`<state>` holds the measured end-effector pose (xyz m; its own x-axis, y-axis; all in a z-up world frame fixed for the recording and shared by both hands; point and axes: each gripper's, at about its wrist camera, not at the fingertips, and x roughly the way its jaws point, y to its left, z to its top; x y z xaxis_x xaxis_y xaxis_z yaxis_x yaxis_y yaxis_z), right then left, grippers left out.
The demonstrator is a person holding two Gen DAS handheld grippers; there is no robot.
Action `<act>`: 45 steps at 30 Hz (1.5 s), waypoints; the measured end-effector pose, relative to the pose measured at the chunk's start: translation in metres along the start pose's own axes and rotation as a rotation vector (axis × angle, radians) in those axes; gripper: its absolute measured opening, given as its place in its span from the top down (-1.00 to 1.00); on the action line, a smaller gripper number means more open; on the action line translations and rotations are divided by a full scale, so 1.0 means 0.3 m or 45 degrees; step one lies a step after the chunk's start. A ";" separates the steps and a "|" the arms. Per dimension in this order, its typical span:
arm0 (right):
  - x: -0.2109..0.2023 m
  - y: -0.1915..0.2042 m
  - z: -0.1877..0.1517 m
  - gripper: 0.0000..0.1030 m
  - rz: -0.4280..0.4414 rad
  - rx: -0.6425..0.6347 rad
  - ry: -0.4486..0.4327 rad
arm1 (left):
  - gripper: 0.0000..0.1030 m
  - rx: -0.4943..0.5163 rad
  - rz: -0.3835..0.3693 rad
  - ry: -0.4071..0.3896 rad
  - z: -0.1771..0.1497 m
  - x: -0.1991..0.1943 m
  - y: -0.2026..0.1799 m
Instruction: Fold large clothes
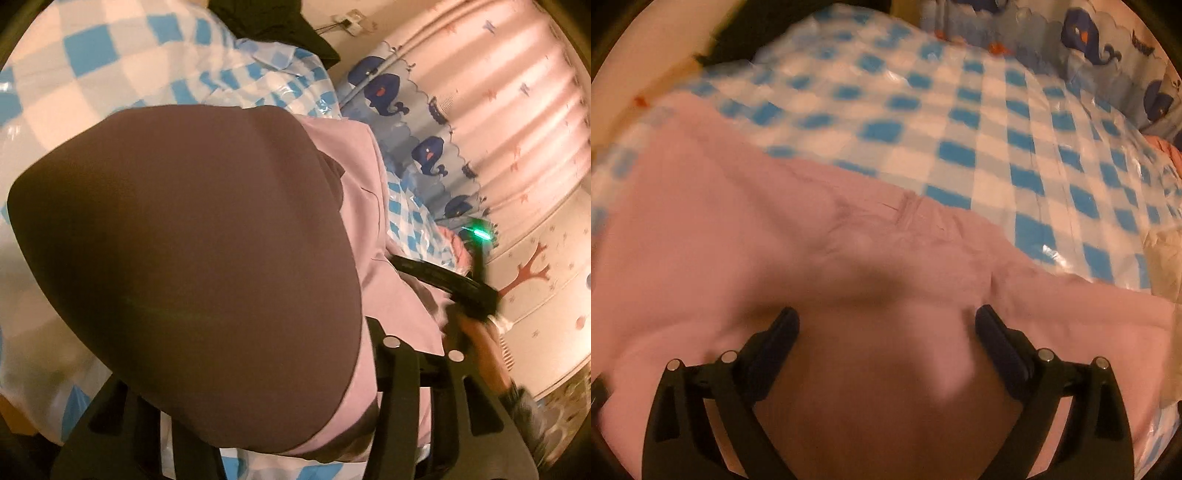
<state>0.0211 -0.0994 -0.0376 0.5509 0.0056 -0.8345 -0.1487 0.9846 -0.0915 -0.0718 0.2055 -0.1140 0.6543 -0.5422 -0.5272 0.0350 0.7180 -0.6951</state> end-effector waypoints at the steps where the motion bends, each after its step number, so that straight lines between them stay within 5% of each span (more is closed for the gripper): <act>1: -0.059 0.022 -0.035 -0.81 -0.016 -0.049 -0.031 | 0.02 -0.017 -0.004 0.001 0.003 -0.002 0.018; 5: -0.007 0.105 -0.198 -0.85 -0.075 -0.181 0.051 | -0.29 -0.099 -0.008 -0.006 0.006 0.021 0.045; 7: 0.043 0.109 -0.242 -0.89 -0.075 -0.156 -0.003 | -0.50 -0.147 -0.016 -0.007 0.011 0.034 0.047; 14: -0.071 0.069 -0.214 -0.88 0.023 -0.102 0.060 | -0.58 -0.277 -0.031 -0.017 0.035 0.061 0.063; 16: -0.157 0.079 -0.251 -0.88 0.017 -0.122 -0.036 | -0.46 -0.244 -0.044 -0.029 0.033 0.055 0.055; 20: -0.061 0.135 -0.349 -0.89 -0.056 -0.219 0.013 | -0.31 -0.184 -0.057 -0.034 0.024 0.054 0.021; 23: -0.109 0.114 -0.273 -0.88 0.021 -0.172 0.077 | -0.16 -0.124 -0.040 -0.056 0.019 0.031 -0.006; 26: -0.179 0.097 -0.155 -0.88 -0.050 -0.160 -0.094 | -0.14 -0.137 -0.048 -0.060 0.013 0.023 0.001; 29: -0.075 0.066 -0.027 -0.88 -0.174 -0.149 -0.067 | -0.11 -0.100 -0.034 -0.087 0.005 0.009 -0.024; 32: 0.168 0.009 0.068 -0.89 -0.297 -0.102 0.081 | -0.06 -0.057 -0.025 -0.105 -0.005 -0.006 -0.044; 34: 0.288 -0.023 0.072 -0.90 -0.211 -0.050 0.157 | 0.03 -0.026 -0.039 -0.105 -0.002 0.012 -0.071; 36: 0.261 -0.030 0.086 -0.89 -0.213 -0.064 0.189 | 0.04 0.027 -0.011 -0.121 -0.007 0.008 -0.100; 42: -0.109 0.019 -0.114 -0.89 -0.102 -0.150 -0.013 | 0.10 0.019 -0.037 -0.131 -0.020 -0.013 -0.111; 44: -0.066 0.083 -0.255 -0.89 -0.132 -0.262 0.086 | 0.15 0.052 -0.039 -0.161 -0.027 -0.027 -0.138; 45: -0.040 0.100 -0.293 -0.89 -0.157 -0.261 0.025 | 0.15 0.086 -0.050 -0.179 -0.032 -0.035 -0.165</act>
<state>-0.0622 -0.0852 -0.0782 0.5594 -0.1177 -0.8205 -0.2464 0.9215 -0.3002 -0.0875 0.1715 -0.0788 0.7504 -0.5078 -0.4231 0.1108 0.7277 -0.6768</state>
